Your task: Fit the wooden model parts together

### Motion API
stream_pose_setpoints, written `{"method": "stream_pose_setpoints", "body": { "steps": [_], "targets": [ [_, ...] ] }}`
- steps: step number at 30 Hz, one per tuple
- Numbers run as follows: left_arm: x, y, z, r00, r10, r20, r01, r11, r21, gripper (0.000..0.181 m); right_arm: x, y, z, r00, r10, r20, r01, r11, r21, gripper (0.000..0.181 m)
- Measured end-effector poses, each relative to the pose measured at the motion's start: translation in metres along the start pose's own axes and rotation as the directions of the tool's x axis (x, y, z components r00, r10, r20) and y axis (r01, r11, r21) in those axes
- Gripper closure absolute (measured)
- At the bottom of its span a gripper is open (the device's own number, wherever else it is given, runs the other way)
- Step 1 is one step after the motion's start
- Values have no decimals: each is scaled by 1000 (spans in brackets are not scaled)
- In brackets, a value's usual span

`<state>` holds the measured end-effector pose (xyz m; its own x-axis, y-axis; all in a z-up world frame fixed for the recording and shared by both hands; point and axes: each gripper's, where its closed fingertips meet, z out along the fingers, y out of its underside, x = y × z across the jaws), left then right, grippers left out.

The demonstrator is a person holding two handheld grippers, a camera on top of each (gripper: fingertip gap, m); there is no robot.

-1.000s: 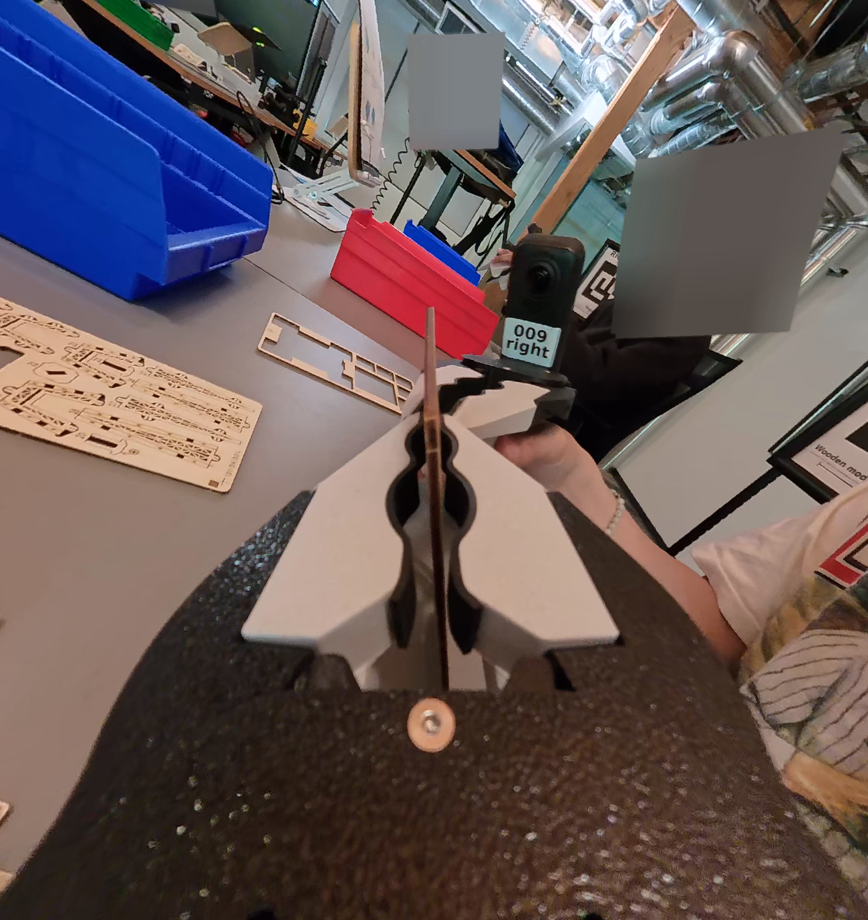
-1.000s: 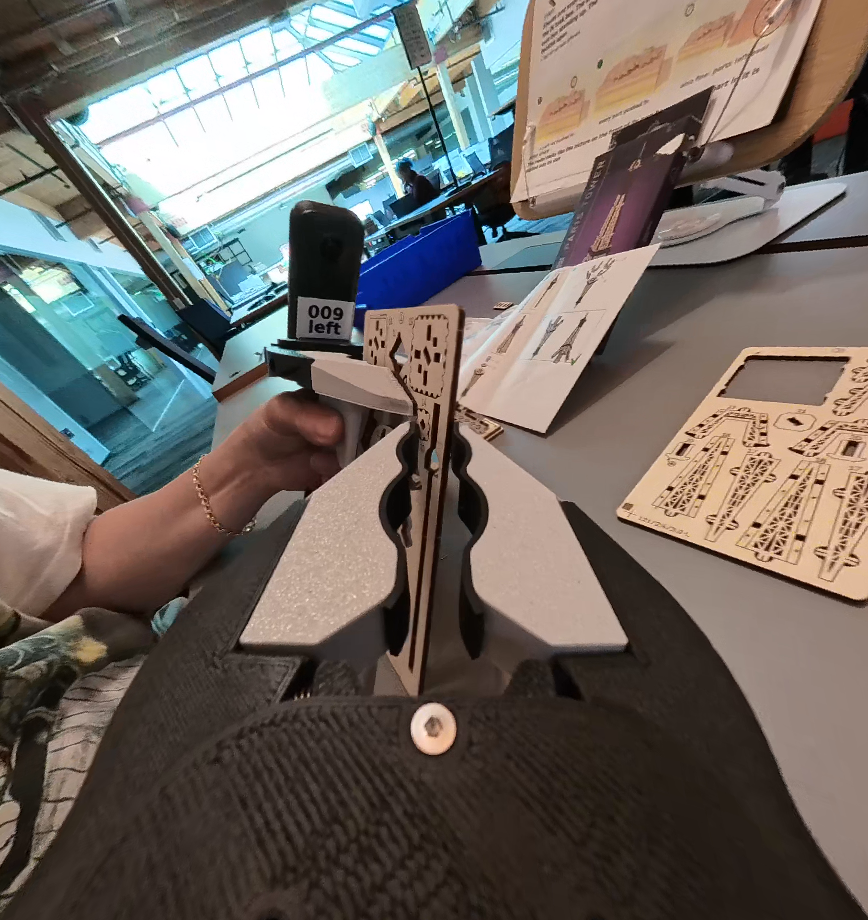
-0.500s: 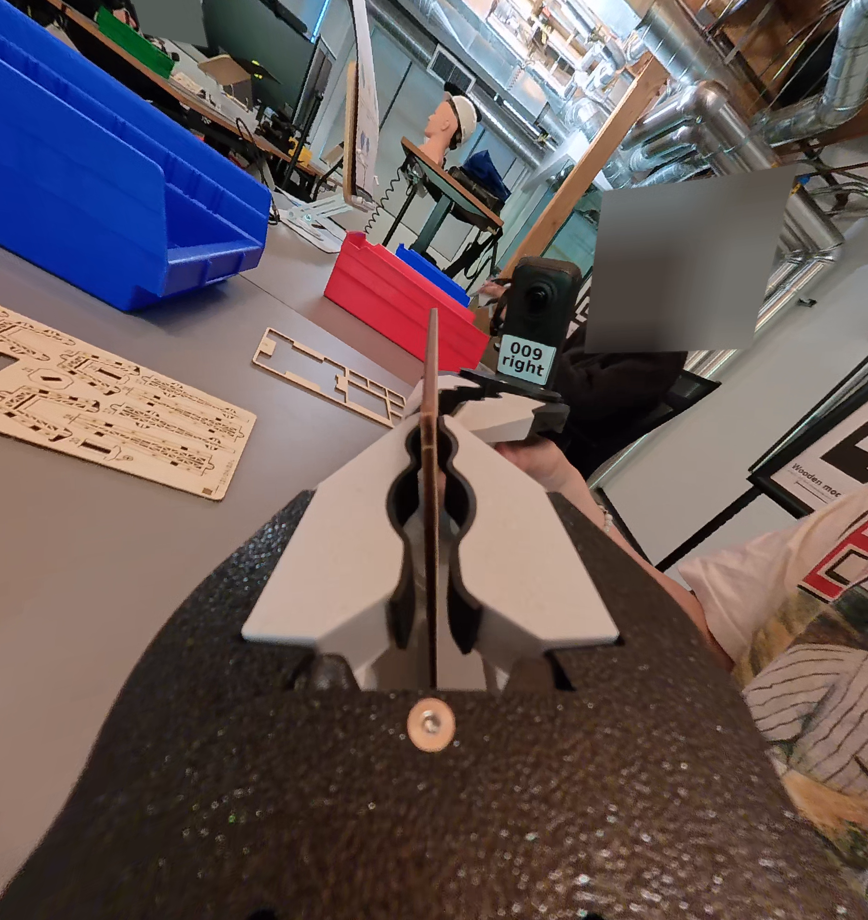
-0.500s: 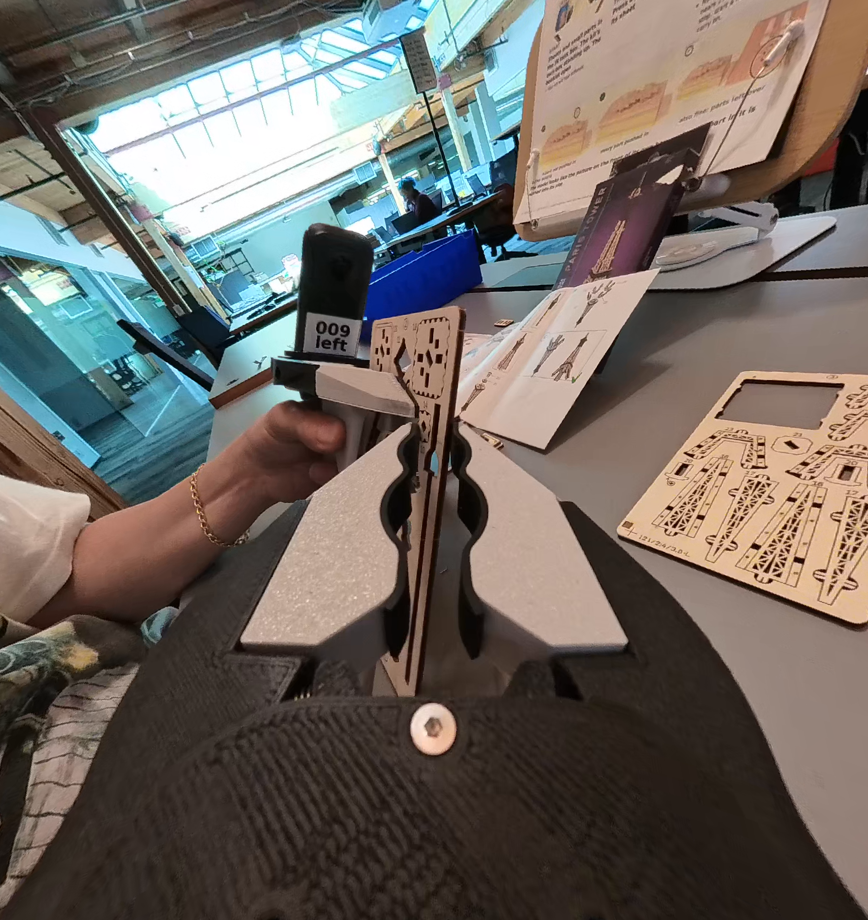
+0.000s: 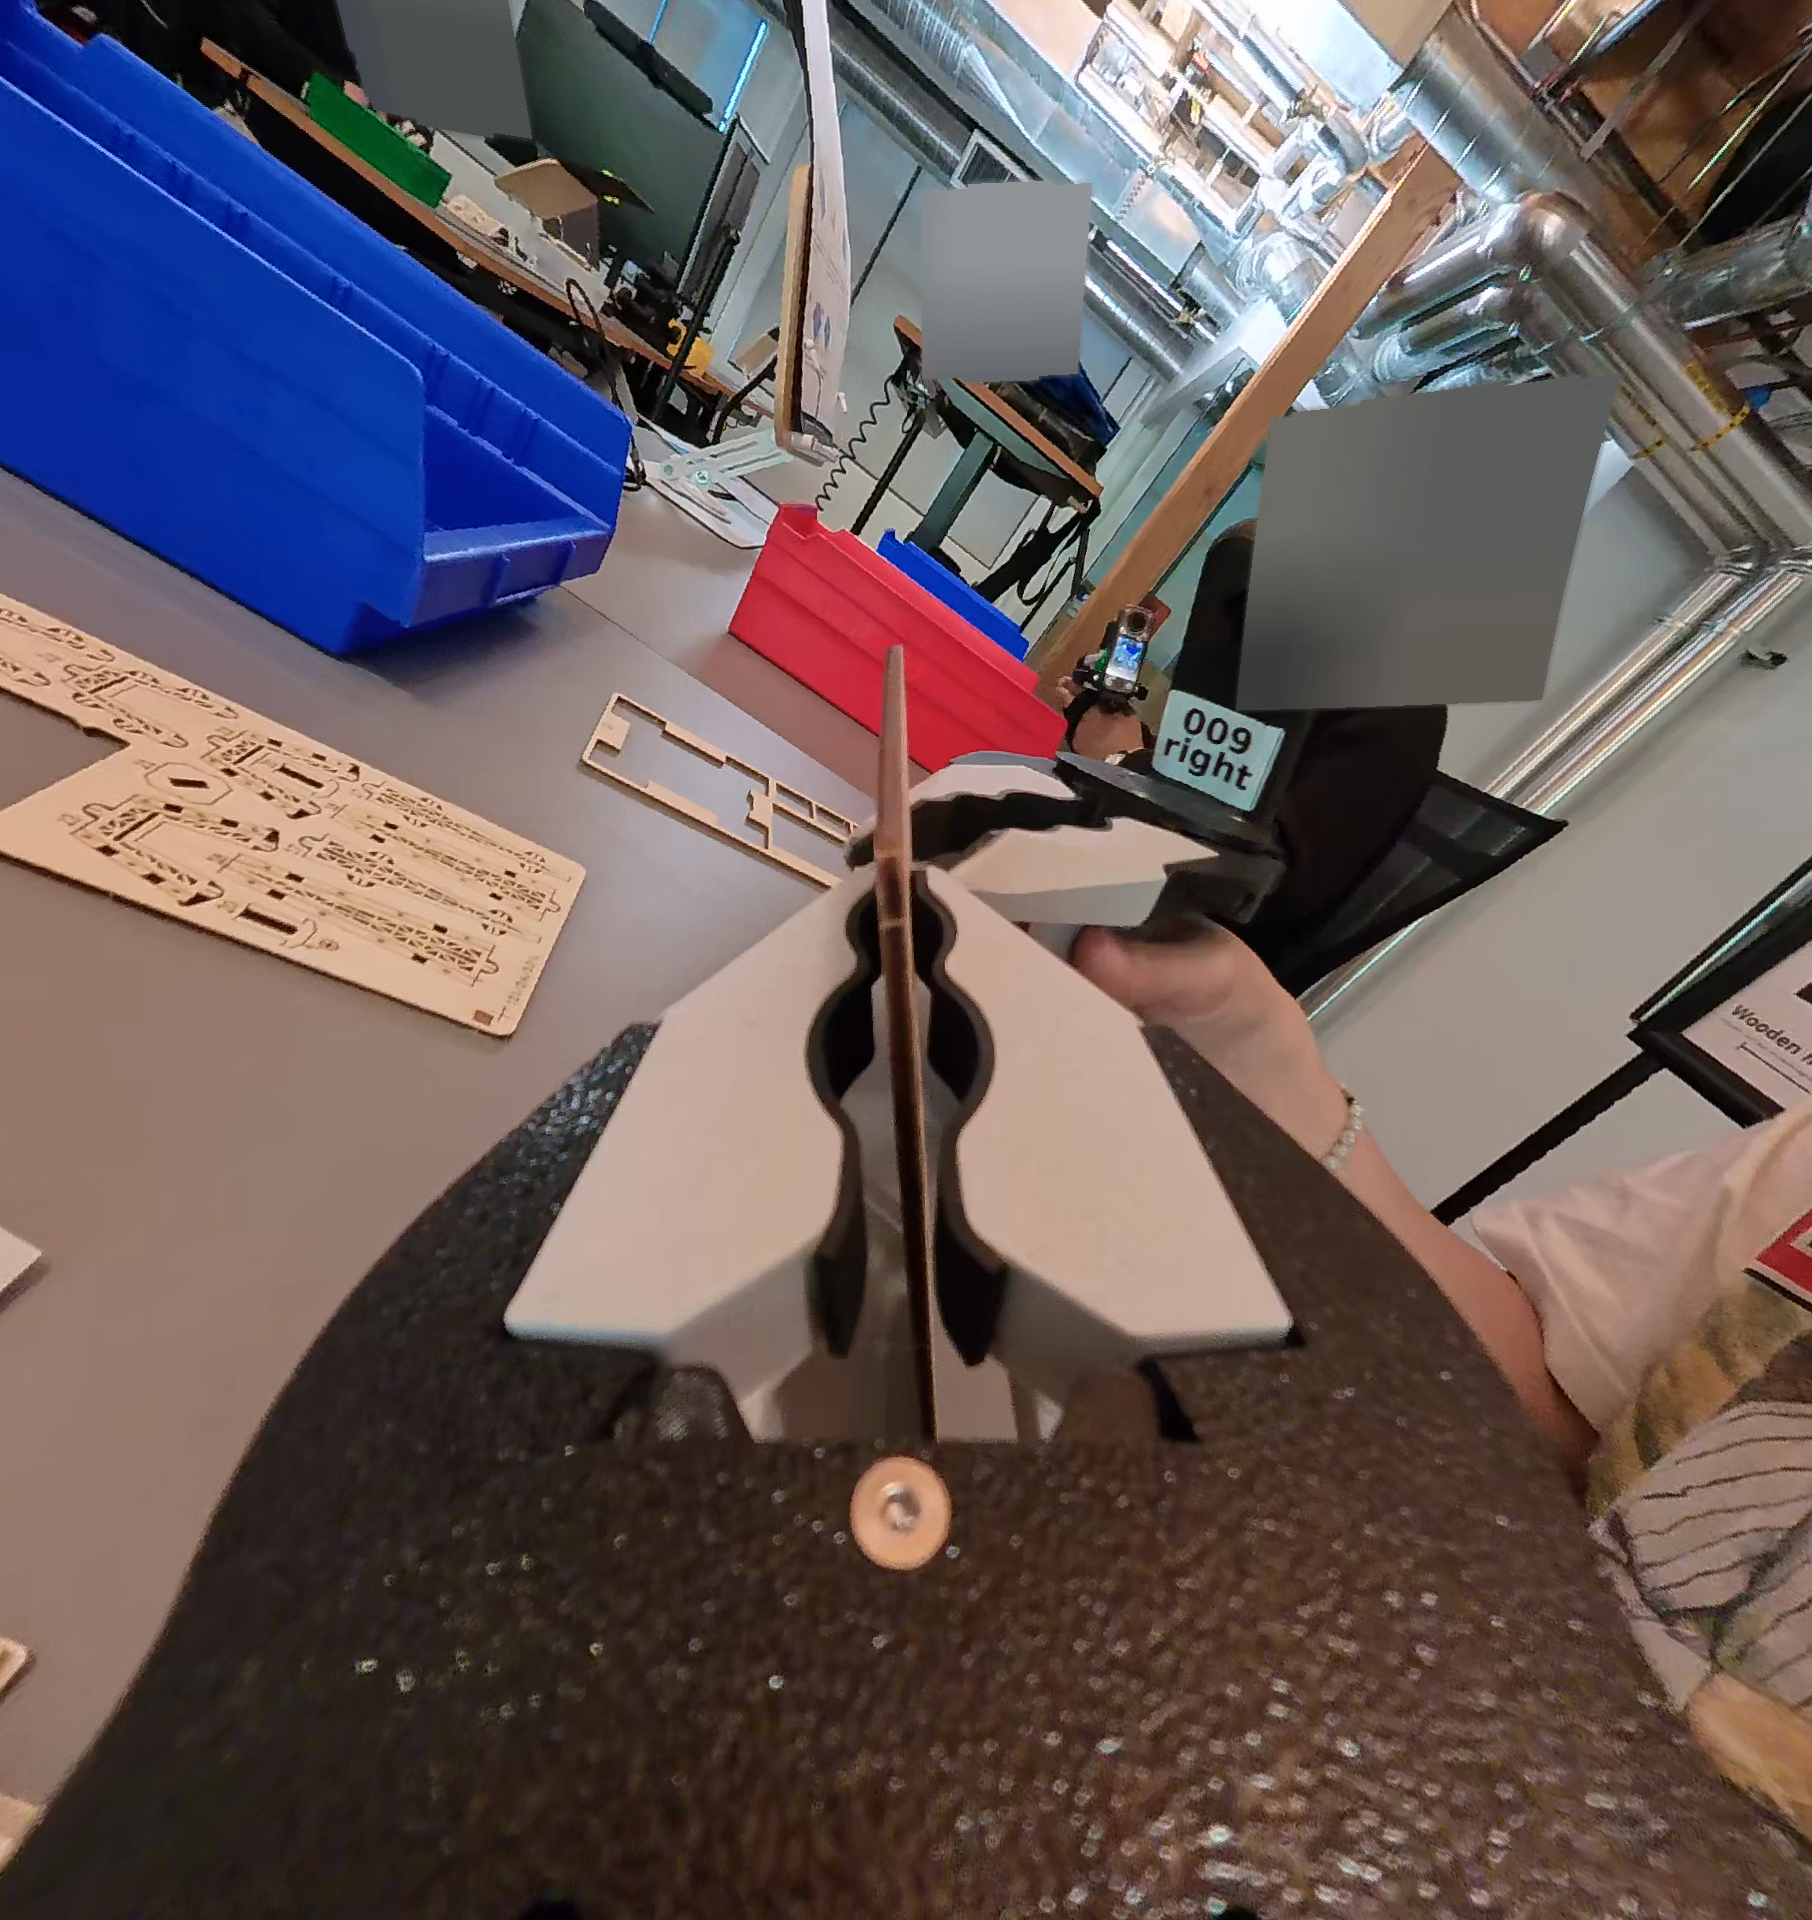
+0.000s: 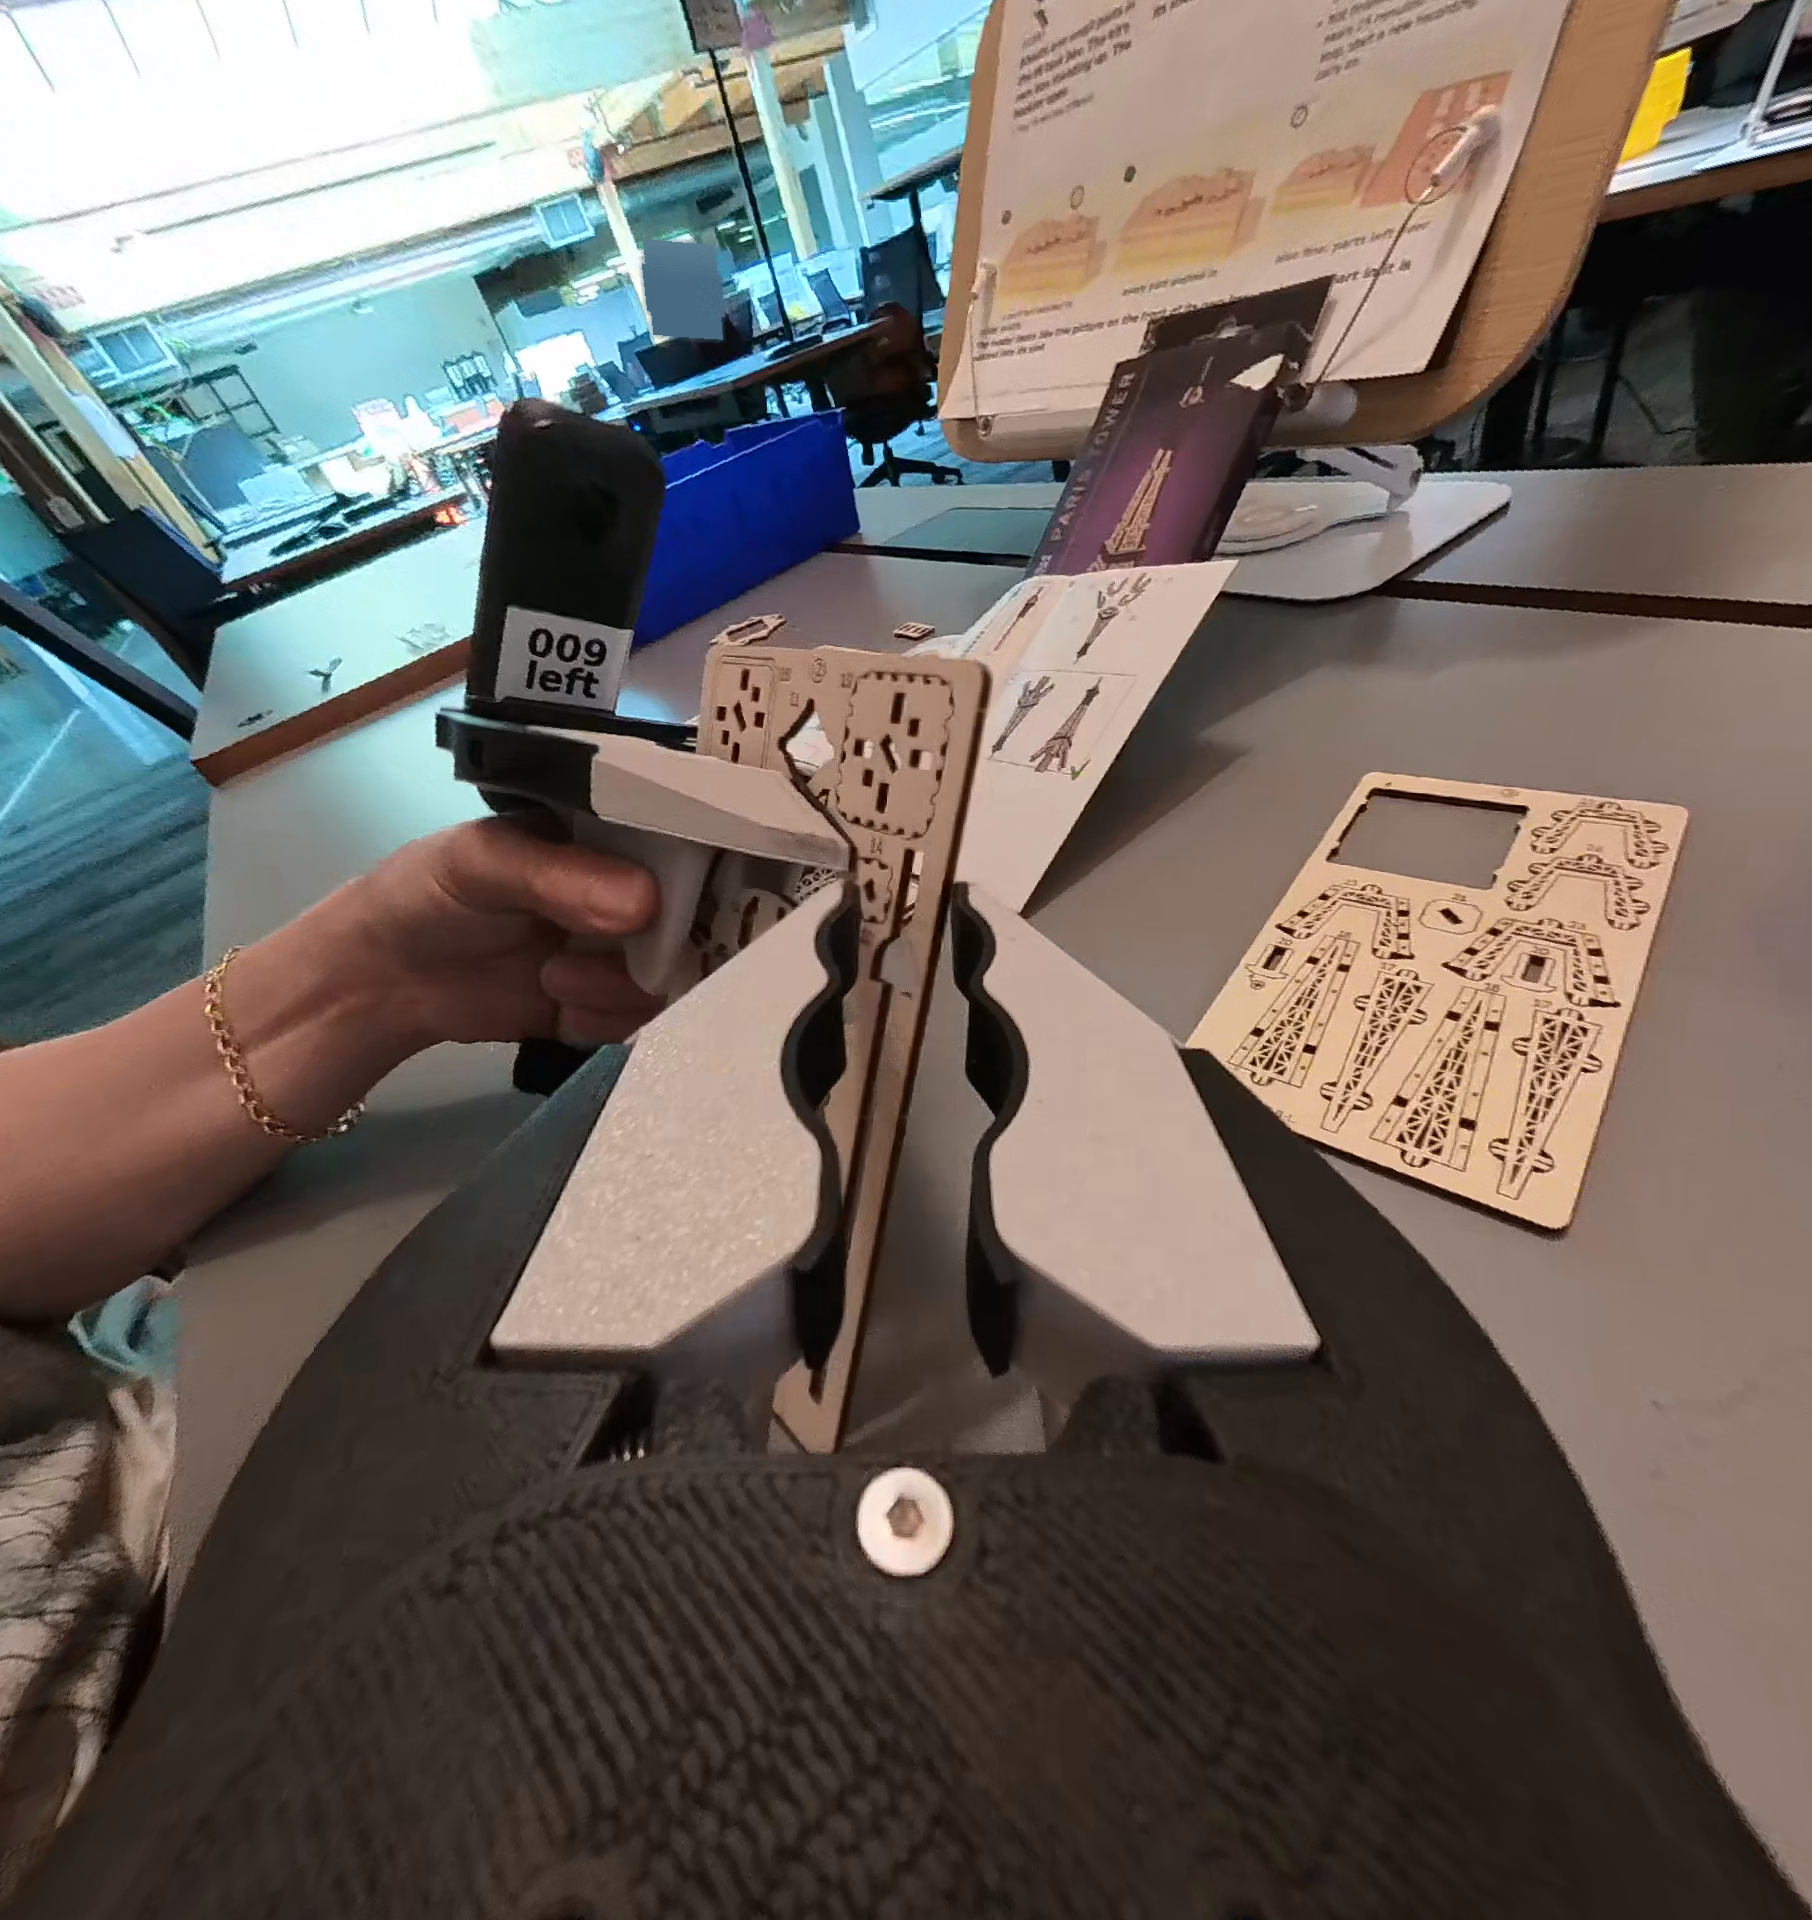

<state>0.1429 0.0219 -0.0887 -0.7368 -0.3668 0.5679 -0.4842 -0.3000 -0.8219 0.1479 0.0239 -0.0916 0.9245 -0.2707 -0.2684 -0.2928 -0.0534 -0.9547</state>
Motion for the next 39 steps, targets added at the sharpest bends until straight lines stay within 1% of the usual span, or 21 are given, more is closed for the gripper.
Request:
{"method": "stream_pose_setpoints", "body": {
  "steps": [3,7,10,12,17,24,27,28,30,31,32,35,39],
  "targets": [
    [-2,0,0,1000,6,16,-6,1000,0,181,3,0,2,999,-7,-33,6,1000,-7,168],
    [-3,1,-1,998,50,41,-49,999,-11,181,4,1,2,998,-12,-60,11,1000,-23,167],
    [-3,0,-1,992,102,76,-101,995,-17,180,4,1,3,997,9,-72,-11,1000,-17,168],
    [-3,0,-1,990,112,85,-111,994,-17,180,4,1,3,997,35,-69,-36,999,-14,168],
    [-3,-2,-3,984,142,107,-141,990,-17,180,4,-1,5,993,12,-121,-15,1000,-26,167],
    [0,-5,-4,975,189,118,-188,982,-19,180,1,-4,5,990,-5,-139,0,999,-34,167],
    [7,-6,-5,972,217,87,-215,976,-28,180,-3,-7,2,996,-7,-94,6,1000,-18,168],
    [11,-6,-5,973,226,54,-225,974,-31,180,-7,-9,1,999,-10,-49,9,1000,-1,169],
    [20,-4,-6,969,249,-2,-248,968,-36,181,-15,-9,-3,997,51,49,-52,999,10,168],
    [23,-3,-6,968,251,-25,-252,967,-43,181,-19,-9,-5,994,58,94,-59,998,6,172],
    [26,-1,-7,967,249,-50,-251,967,-47,181,-22,-8,-6,992,46,114,-46,999,0,172],
    [31,2,-9,965,244,-101,-250,967,-53,181,-29,-7,-8,991,-46,129,48,999,-13,173],
    [35,1,-11,958,259,-120,-267,963,-49,181,-33,-8,-9,986,-103,130,107,994,-24,173]
  ]
}}
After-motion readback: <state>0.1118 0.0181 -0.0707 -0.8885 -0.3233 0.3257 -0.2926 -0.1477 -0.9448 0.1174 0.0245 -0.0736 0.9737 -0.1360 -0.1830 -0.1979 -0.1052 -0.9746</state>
